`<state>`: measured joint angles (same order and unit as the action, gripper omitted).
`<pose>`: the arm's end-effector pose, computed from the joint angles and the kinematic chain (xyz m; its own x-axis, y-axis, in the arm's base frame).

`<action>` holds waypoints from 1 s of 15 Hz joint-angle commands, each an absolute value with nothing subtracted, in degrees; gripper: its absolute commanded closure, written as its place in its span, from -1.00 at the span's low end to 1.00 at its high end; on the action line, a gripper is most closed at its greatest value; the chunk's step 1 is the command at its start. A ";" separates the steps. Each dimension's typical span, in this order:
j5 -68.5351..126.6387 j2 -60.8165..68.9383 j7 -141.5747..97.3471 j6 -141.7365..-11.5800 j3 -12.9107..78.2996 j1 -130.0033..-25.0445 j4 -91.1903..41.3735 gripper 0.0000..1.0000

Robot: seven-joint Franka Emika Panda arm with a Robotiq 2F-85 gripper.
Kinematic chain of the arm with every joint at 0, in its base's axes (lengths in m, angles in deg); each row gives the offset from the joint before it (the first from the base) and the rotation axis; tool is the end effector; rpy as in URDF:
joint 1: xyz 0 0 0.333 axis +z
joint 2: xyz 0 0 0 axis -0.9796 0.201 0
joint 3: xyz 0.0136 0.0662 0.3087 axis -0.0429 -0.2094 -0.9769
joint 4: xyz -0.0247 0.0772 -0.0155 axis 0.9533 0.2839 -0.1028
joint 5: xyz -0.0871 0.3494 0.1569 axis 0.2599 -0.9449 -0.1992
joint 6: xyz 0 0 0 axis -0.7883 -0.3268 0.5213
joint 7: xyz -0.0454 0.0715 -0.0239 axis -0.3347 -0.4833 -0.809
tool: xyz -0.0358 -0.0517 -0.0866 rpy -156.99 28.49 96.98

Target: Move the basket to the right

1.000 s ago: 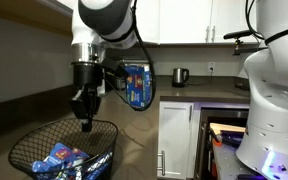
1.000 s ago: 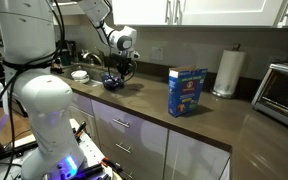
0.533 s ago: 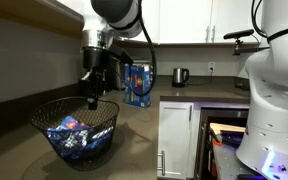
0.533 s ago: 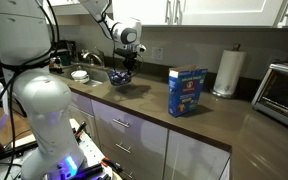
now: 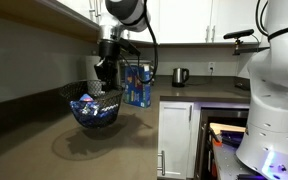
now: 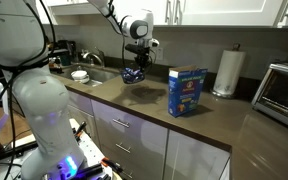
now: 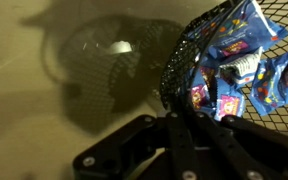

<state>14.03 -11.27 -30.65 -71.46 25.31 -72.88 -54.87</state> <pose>0.5454 0.0915 0.4071 0.9907 0.0897 0.1023 0.1062 -0.9799 -0.1691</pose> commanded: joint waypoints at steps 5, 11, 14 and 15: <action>10.77 -9.76 -31.16 -70.40 28.81 -77.42 -50.34 0.98; 8.52 -5.55 -29.89 -70.66 30.78 -79.94 -46.01 0.98; 8.66 -2.52 -29.10 -70.41 31.10 -80.70 -44.21 0.98; 8.31 -1.59 -28.95 -70.37 31.11 -81.04 -43.75 0.98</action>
<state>9.92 -4.71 -30.21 -71.46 31.40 -79.89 -46.96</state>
